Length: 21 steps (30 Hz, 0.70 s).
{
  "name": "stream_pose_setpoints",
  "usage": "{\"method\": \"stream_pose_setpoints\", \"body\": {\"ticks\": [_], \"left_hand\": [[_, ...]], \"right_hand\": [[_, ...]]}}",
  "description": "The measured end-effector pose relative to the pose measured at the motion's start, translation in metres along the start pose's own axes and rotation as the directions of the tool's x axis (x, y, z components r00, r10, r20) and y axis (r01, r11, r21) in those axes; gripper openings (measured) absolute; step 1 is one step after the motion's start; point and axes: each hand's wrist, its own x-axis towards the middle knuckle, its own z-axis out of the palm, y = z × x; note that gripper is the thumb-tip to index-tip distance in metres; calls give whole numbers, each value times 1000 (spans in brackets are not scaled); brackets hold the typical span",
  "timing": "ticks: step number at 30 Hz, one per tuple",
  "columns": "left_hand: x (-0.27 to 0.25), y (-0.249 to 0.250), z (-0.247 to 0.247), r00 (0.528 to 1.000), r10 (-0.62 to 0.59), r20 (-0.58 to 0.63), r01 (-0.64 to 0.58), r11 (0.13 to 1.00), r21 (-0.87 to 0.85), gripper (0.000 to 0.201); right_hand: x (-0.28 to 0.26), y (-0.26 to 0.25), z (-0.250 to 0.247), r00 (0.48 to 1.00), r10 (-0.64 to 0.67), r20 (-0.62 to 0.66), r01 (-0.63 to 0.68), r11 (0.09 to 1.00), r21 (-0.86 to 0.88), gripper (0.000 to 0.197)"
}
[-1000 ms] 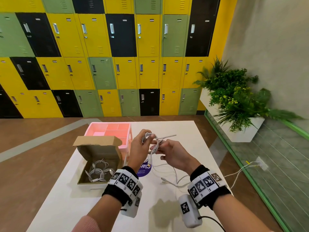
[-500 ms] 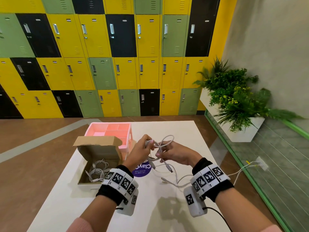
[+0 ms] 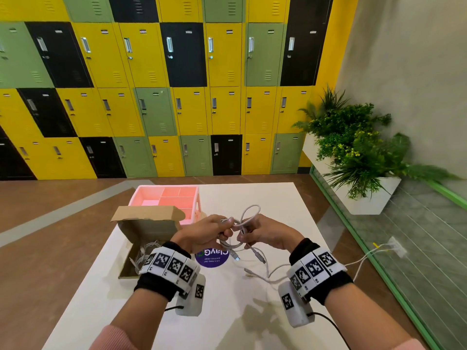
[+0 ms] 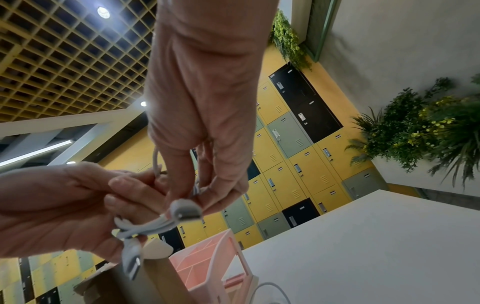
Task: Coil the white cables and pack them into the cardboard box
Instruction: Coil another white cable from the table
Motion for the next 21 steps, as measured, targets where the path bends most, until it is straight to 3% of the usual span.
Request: {"method": "stream_pose_setpoints", "body": {"ticks": [3,6,10,15,18,21], "left_hand": [[-7,2,4,996,30,79,-26,998,-52,32],[-8,1,6,990,100,97,-108,991,78,17],[2,-9,3,986,140,-90,-125,980,152,35],[10,-15,4,923,260,-283,-212,959,187,37],[14,-18,2,869,339,-361,-270,936,227,30],[18,-22,-9,796,363,-485,-271,929,251,36]], "right_hand": [[-1,-2,-2,1000,3,-15,-4,999,-46,26],[-2,-5,-2,1000,-4,-24,1,995,-95,26],[-4,-10,-1,999,-14,-44,6,984,-178,34],[-2,-9,0,986,53,-157,-69,992,-102,83],[-1,-9,1,985,35,-169,-50,995,-81,80],[-1,-7,3,987,-12,-163,-4,995,-101,73]]}}
